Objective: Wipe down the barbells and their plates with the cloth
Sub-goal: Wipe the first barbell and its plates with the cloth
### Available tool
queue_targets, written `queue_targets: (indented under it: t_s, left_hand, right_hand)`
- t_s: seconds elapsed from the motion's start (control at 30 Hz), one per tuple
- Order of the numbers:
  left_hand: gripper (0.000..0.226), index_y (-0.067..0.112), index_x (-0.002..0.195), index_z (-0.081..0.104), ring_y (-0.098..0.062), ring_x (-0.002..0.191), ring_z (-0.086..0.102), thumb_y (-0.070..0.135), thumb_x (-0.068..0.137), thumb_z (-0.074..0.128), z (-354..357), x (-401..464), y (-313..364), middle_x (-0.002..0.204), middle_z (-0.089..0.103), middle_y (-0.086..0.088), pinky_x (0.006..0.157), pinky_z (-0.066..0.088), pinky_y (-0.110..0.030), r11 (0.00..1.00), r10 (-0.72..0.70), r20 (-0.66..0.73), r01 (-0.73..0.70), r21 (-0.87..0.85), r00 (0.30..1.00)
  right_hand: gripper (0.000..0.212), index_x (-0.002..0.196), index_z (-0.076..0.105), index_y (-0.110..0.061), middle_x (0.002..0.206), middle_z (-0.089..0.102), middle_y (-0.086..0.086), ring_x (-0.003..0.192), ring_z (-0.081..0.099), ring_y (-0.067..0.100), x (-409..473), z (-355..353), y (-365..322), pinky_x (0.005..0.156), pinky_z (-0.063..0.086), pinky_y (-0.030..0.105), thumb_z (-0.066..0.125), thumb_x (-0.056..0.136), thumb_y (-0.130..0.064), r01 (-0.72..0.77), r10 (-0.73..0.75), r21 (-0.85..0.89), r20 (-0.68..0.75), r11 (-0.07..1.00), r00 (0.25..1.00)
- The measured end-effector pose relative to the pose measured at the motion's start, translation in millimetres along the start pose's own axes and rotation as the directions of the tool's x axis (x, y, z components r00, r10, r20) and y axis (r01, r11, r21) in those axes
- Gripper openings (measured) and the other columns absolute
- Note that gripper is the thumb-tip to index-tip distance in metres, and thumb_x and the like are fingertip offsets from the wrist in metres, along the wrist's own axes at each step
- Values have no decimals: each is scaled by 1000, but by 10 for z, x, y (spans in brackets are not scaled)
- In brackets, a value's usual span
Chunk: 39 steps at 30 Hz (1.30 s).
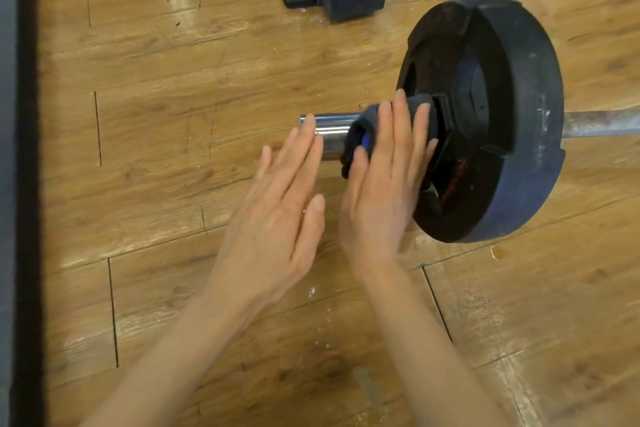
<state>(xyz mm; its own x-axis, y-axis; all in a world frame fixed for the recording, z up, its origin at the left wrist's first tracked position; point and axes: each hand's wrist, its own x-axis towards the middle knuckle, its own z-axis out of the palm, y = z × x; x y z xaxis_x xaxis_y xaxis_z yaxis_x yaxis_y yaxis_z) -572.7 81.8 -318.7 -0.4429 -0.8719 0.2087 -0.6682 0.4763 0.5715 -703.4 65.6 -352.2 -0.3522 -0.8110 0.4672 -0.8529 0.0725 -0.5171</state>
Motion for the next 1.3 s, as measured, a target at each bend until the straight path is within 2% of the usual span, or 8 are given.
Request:
queue_targets:
  t_s: [0.13, 0.27, 0.4, 0.53, 0.77, 0.97, 1.1, 1.3]
  left_hand:
    - [56, 1, 157, 21, -16, 156, 8, 25, 106, 25, 36, 19, -2, 168, 12, -9, 127, 0, -33, 999, -43, -18, 43, 11, 999]
    - [56, 3, 158, 20, -14, 155, 7, 24, 106, 25, 39, 78, -42, 168, 11, -7, 127, -1, -33, 999, -35, -26, 35, 0, 999]
    - [57, 5, 159, 20, -11, 155, 8, 27, 107, 21, 50, 162, -71, 168, 12, -4, 126, -3, -29, 993, -105, -43, 103, -59, 994]
    - [54, 7, 158, 24, -9, 155, 10, 27, 107, 21, 7, 299, -141, 167, 17, -2, 126, -2, -28, 991, -105, -64, 100, -88, 992]
    - [57, 5, 156, 31, -10, 153, 17, 29, 105, 18, 45, 635, -257, 164, 28, -4, 125, -1, -26, 991, -121, -121, 113, -73, 985]
    - [61, 10, 159, 21, -14, 156, 3, 35, 104, 14, 82, 821, -253, 167, 17, -1, 124, -9, -27, 987, -152, -124, 156, 25, 981]
    - [62, 16, 161, 16, -14, 155, -11, 37, 102, 14, 57, 876, -303, 169, 8, 5, 124, -14, -35, 982, -172, -149, 181, 48, 974]
    - [60, 22, 161, 9, -13, 154, -16, 39, 104, 11, 107, 892, -421, 169, 2, 7, 125, -13, -40, 971, -233, -124, 237, 17, 965]
  right_hand:
    - [52, 156, 28, -6, 163, 28, 11, 153, 15, 26, 8, -8, 63, 127, -3, 38, 35, 106, -20, 283, -278, -14, 143, 959, 950]
    - [52, 155, 27, -3, 164, 27, 13, 154, 12, 28, 86, 6, 24, 127, -3, 36, 34, 106, -20, 63, -62, -23, 14, 998, 998]
    - [59, 157, 23, -6, 165, 24, 11, 155, 7, 22, 54, 84, 65, 126, -3, 38, 44, 103, -16, 343, -338, -2, 169, 939, 926]
    - [59, 158, 15, -5, 166, 20, 13, 153, -4, 17, 184, 145, 181, 125, -5, 36, 37, 104, -17, 99, -98, -70, 22, 993, 995]
    - [60, 158, 18, -7, 166, 20, 9, 154, -5, 14, 253, 164, 286, 126, -4, 38, 40, 102, -8, 212, -202, -67, 127, 975, 971]
    - [50, 148, 48, -10, 155, 46, 5, 150, 29, 29, 838, 254, 15, 125, -2, 41, 28, 105, -26, 217, -201, -90, 156, 972, 967]
    - [48, 153, 41, -18, 161, 36, 3, 152, 22, 31, 783, 227, 114, 124, -3, 44, 45, 105, -24, 378, -346, -91, 254, 921, 903]
    - [48, 117, 65, -24, 115, 68, -1, 113, 55, 23, 1456, 426, -208, 97, 33, 42, 25, 108, -48, 268, -174, -265, 332, 926, 927]
